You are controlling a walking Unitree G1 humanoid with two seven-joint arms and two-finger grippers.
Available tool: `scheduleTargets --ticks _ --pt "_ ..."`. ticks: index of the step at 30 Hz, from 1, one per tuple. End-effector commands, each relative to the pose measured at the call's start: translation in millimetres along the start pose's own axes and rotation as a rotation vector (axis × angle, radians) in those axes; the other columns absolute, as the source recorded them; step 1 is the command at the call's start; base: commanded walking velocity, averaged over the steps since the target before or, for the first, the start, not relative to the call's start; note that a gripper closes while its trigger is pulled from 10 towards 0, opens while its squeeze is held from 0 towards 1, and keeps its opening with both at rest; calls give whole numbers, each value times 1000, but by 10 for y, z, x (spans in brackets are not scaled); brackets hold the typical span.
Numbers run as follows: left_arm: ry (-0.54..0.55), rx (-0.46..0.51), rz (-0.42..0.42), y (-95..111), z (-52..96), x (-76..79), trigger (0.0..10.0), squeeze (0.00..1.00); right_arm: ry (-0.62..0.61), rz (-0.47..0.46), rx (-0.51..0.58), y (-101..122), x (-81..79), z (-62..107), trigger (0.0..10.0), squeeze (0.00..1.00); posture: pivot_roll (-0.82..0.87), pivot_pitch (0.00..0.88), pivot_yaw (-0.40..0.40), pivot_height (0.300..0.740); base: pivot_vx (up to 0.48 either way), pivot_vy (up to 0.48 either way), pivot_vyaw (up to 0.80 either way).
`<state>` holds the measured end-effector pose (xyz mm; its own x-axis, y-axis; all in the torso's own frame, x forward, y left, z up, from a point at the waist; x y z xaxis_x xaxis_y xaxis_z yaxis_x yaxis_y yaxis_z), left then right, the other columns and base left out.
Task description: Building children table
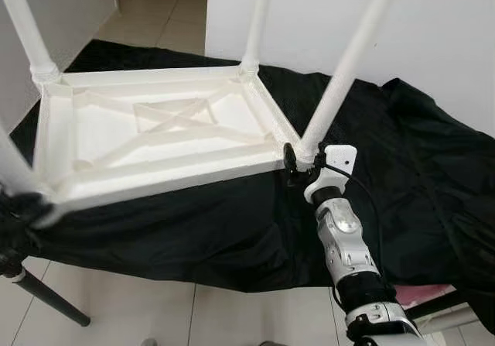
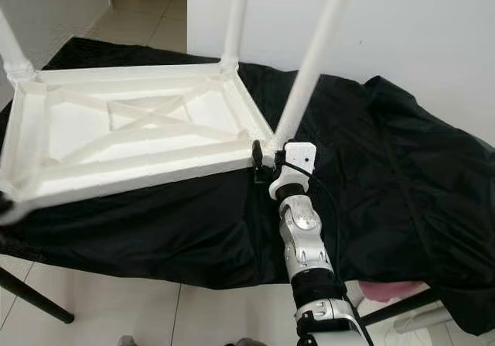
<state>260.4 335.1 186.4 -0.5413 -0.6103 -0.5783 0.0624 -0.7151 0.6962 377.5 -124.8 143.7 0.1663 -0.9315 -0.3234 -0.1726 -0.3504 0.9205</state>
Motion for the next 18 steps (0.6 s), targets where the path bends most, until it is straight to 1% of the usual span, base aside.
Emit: scheduleTargets --ticks 1,2,3,4,5,7,9,10,12,14,15,16,17,18 --pt "251 -116 -3 -178 -6 -285 10000 0 -12 -9 4 -6 31 3 10000 0 114 20 -114 740 0 0 0" --pt "251 -116 -3 -178 -6 -285 10000 0 -12 -9 4 -6 31 3 10000 0 114 20 -114 740 0 0 0" --pt "325 -138 -8 -207 -6 -436 10000 0 -14 -8 5 -6 39 15 10000 0 108 18 -111 740 0 0 0" --pt "325 -138 -8 -207 -6 -436 10000 0 -14 -8 5 -6 39 15 10000 0 108 18 -111 740 0 0 0" --pt "352 -142 -21 -207 -8 -499 10000 0 -15 -7 5 -5 45 21 10000 0 102 17 -110 740 0 0 0" --pt "378 -144 -20 -206 -14 -565 10000 0 -18 -5 6 -4 55 27 10000 0 95 14 -108 740 0 0 0" --pt "369 -138 -14 -208 -25 -569 10000 0 -18 -4 6 -3 59 30 10000 0 93 13 -108 740 0 0 0" --pt "369 -138 -14 -208 -25 -569 10000 0 -18 -4 6 -3 59 30 10000 0 93 13 -108 740 0 0 0" --pt "324 -128 -22 -208 -46 -529 10000 0 -19 -1 8 1 67 31 10000 0 88 10 -107 740 0 0 0" --pt "324 -128 -22 -208 -46 -529 10000 0 -19 -1 8 1 67 31 10000 0 88 10 -107 740 0 0 0" --pt "235 -153 -43 -278 -37 -433 10000 0 -21 2 10 9 80 30 10000 0 88 4 -106 740 0 0 0" --pt "235 -153 -43 -278 -37 -433 10000 0 -21 2 10 9 80 30 10000 0 88 4 -106 740 0 0 0" --pt "174 -184 -39 -346 -14 -357 10000 0 -16 -1 9 8 68 23 10000 0 90 2 -108 740 0 0 0" --pt "136 -205 -34 -392 3 -307 10000 0 -12 -3 8 7 59 18 10000 0 91 0 -109 740 0 0 0"
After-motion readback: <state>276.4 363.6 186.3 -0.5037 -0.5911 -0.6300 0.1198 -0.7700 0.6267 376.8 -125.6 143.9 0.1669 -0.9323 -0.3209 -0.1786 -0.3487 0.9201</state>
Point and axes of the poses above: a point about 5 cm out from each wrist's last joint towards the gripper, its own z axis pointing back from the gripper into the wrist, its own y axis along the axis of the wrist's last joint, x = y × z, the point moved 5 cm from there along -z, pointing out of the wrist towards the gripper, and after that the axes turned 14 degrees about -z, right-handed, at the moved point
